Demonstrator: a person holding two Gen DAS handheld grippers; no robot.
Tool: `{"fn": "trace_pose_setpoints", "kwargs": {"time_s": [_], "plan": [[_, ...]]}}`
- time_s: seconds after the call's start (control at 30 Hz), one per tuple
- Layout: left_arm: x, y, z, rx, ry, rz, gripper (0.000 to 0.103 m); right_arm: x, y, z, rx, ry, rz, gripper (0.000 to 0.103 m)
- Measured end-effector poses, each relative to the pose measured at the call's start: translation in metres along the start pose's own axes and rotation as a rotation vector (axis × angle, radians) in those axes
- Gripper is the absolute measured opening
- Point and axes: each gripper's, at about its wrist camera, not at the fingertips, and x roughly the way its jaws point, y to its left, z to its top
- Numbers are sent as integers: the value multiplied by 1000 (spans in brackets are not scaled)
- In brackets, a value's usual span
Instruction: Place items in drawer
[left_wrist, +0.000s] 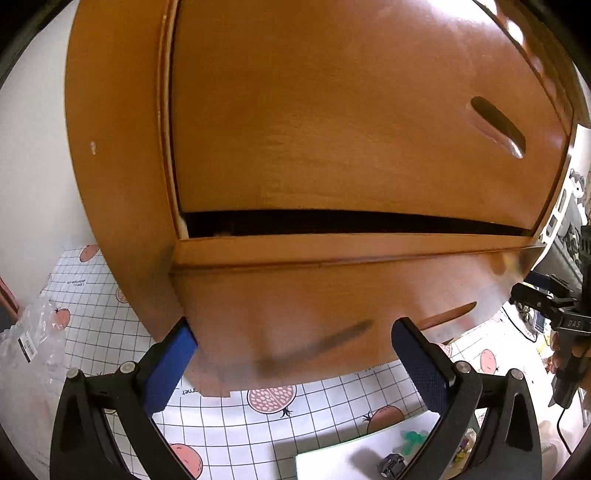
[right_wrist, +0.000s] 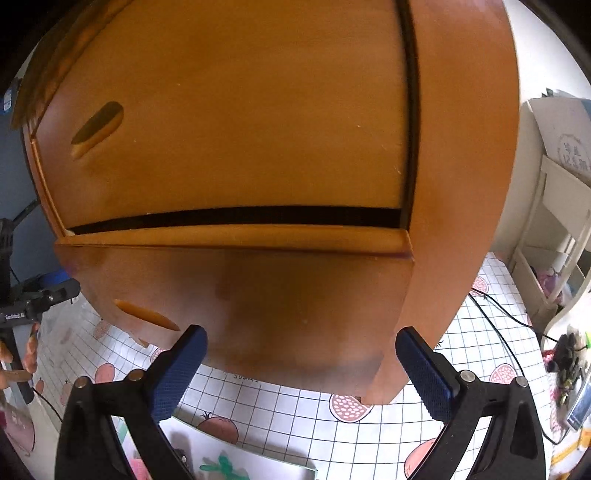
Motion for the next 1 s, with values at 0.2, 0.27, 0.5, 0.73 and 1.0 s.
{"fn": "trace_pose_setpoints", "kwargs": {"time_s": [0.2,0.27,0.5,0.73,1.0], "plan": [[10,1,0,-31,5,8,103,8,0,1,-16,-1,2,103],[10,2,2,-27,4,11,103,9,-1,1,-9,-1,2,103],[9,0,3,-27,7,19,103,13,-5,3,-12,-9,7,103],[1,-6,-5,-4,21,35,103,9,-5,-5,-26,-9,4,103],[-18,-9,-22,-13,21,37,103,-4,0,-12,-35,-13,-3,103]]}}
